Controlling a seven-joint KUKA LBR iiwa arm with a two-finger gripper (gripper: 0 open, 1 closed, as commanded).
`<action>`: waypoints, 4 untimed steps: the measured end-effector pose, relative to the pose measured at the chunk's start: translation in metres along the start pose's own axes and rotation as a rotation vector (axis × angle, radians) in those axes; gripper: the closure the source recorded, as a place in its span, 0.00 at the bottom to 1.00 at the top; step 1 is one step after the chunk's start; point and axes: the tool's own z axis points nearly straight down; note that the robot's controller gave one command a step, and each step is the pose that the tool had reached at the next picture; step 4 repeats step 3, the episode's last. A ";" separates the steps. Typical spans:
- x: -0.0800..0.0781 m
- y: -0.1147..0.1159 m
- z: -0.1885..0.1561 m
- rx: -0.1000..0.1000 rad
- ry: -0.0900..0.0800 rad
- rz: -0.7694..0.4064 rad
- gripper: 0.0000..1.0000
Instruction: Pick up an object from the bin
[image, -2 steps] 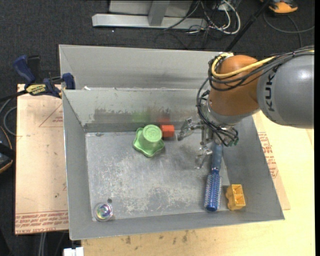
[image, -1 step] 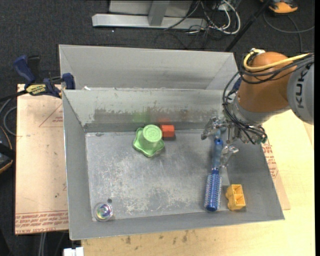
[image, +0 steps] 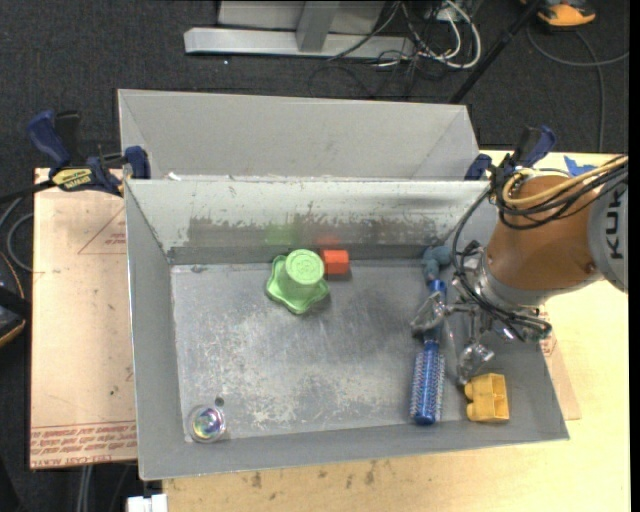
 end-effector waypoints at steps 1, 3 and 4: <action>-0.004 0.002 -0.001 0.000 -0.008 -0.005 1.00; -0.005 0.005 -0.174 0.006 -0.005 -0.067 1.00; -0.005 0.005 -0.174 0.006 -0.005 -0.067 1.00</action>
Offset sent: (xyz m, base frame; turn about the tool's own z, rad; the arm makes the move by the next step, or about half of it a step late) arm 0.0000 0.0000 0.0000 0.0000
